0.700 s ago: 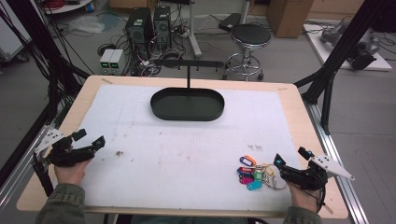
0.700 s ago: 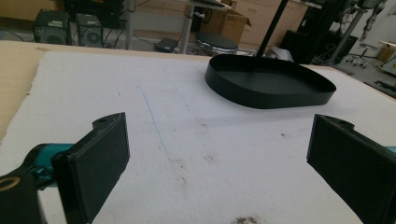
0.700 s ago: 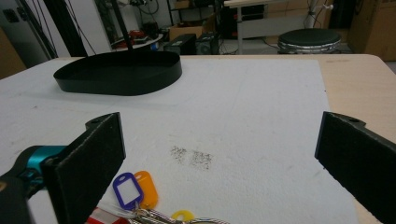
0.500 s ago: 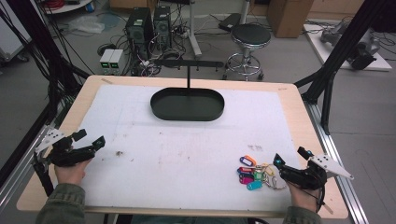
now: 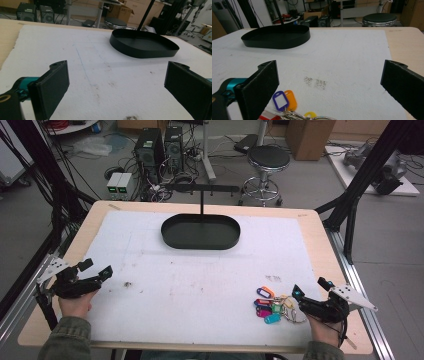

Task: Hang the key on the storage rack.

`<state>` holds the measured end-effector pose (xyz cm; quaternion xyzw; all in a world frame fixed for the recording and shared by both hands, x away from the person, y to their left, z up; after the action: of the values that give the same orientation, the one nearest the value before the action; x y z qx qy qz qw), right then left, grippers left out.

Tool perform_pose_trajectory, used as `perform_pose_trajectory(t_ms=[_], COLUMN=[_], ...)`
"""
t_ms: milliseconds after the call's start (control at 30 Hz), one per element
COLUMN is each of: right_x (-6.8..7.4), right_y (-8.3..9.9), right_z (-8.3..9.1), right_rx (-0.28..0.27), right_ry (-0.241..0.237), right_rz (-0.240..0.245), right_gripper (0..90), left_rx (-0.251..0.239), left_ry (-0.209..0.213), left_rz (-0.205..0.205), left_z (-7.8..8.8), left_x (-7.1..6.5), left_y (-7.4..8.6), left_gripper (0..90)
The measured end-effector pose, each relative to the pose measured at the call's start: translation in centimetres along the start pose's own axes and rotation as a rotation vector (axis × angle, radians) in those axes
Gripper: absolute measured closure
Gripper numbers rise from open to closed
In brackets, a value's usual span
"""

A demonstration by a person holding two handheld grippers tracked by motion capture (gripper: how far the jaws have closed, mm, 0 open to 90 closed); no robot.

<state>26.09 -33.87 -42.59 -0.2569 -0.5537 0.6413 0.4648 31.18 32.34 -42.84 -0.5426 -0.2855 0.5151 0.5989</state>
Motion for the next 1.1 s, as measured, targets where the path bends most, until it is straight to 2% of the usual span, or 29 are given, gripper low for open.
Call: perform_pose_trajectory(t_ms=[267, 567, 800, 967, 1100], right_x=[0.2, 0.8, 1.2, 1.5, 2.0], right_y=[0.1, 0.4, 0.5, 0.7, 1.0], right_z=[-0.4, -1.2, -1.6, -2.0, -2.6], right_rx=[0.030, 0.092, 0.118, 0.152, 0.206], right_ry=[-0.016, -0.036, -0.057, -0.073, -0.090], right_rz=[0.014, 0.062, 0.073, 0.108, 0.137], right_gripper=[0.6, 0.6, 0.6, 0.6, 0.7], left_rx=[0.001, 0.009, 0.014, 0.020, 0.021], left_ry=[0.003, 0.012, 0.014, 0.019, 0.022], left_rz=[0.001, -0.003, -0.001, 0.001, 0.002], left_z=[-0.1, -0.2, -0.2, -0.3, -0.3], left_x=[-0.1, -0.1, -0.2, -0.3, -0.3], left_y=[0.0, 0.1, 0.1, 0.2, 0.2], left_gripper=[6.3, 6.3, 6.3, 6.3, 6.3])
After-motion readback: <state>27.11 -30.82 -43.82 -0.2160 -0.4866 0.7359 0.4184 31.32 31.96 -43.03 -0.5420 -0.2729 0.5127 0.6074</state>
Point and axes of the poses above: each handheld gripper's, and its own axes: z roughly backward along the jaws, y roughly out of its underside, x roughly to its left, the point moved 3 cm from there along -z, roughly forward along the jaws, and after that the axes turned 7 degrees about -y, right-handed, at the moved point
